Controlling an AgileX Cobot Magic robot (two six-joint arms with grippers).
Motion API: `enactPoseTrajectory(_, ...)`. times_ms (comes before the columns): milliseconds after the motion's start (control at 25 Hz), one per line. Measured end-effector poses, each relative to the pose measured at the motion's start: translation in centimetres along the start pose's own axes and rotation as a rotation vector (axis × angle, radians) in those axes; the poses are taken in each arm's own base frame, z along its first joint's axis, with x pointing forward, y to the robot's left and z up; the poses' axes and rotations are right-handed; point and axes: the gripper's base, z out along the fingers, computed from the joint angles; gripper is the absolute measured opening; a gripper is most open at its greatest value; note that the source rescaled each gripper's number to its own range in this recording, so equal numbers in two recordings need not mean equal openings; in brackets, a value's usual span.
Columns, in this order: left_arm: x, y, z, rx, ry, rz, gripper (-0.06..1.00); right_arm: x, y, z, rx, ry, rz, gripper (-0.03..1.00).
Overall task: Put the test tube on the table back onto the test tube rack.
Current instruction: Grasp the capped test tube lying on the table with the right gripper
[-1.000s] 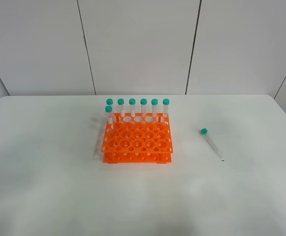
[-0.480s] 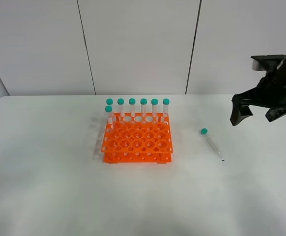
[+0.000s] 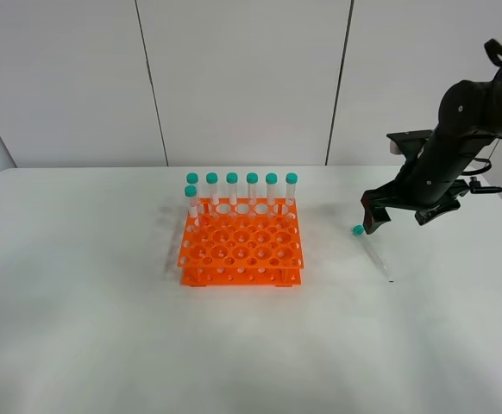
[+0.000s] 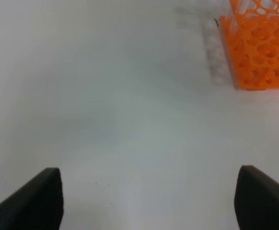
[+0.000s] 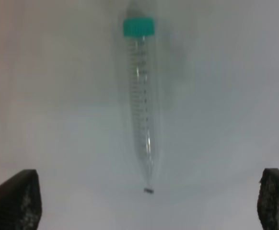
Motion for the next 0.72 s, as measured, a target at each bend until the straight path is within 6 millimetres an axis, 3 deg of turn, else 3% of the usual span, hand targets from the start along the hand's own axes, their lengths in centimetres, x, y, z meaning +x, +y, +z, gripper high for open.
enactPoseTrajectory(360, 0.0, 0.0, 0.0, 0.001, 0.0, 0.0, 0.97, 0.6, -0.4, 6.1, 0.009, 0.091, 0.001, 1.0)
enactPoseTrajectory(720, 0.0, 0.0, 0.0, 0.001, 0.0, 0.0, 0.97, 0.9, -0.5, 7.7, 0.009, 0.12, 0.002, 1.0)
